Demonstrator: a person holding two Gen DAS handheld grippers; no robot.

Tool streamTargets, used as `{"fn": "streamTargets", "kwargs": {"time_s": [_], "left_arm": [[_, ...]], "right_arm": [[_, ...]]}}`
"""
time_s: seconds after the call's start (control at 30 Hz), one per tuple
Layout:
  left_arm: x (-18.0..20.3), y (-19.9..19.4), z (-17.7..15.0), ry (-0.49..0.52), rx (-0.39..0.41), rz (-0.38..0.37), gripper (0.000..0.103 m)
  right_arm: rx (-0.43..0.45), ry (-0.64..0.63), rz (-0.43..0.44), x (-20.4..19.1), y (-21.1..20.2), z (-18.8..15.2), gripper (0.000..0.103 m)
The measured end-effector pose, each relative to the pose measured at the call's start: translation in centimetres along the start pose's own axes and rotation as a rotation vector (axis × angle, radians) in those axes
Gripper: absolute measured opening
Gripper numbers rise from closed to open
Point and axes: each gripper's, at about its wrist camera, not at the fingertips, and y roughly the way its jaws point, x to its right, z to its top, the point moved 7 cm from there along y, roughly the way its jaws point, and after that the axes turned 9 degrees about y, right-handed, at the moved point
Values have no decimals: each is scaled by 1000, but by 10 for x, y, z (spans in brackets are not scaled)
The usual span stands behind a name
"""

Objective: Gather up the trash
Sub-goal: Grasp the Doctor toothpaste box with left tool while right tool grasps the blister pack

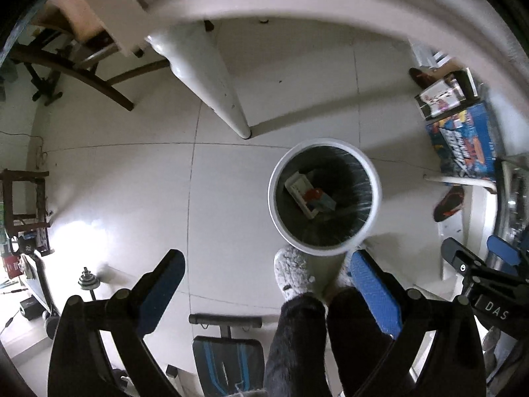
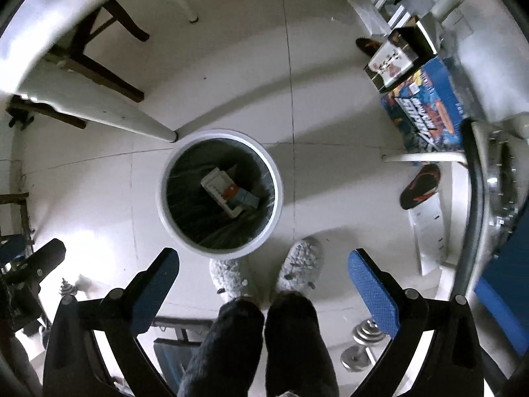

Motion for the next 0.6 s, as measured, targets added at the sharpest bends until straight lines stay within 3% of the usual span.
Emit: {"fn": "streamTargets", "kwargs": {"time_s": [0.37, 0.6], "left_arm": [[-17, -139, -8, 7, 66, 11, 102], [-11, -213, 51, 8, 182, 50, 102]], "right_arm": [[50, -9, 49, -17, -165, -11, 103], [116, 103, 143, -12, -260, 25, 103]]}}
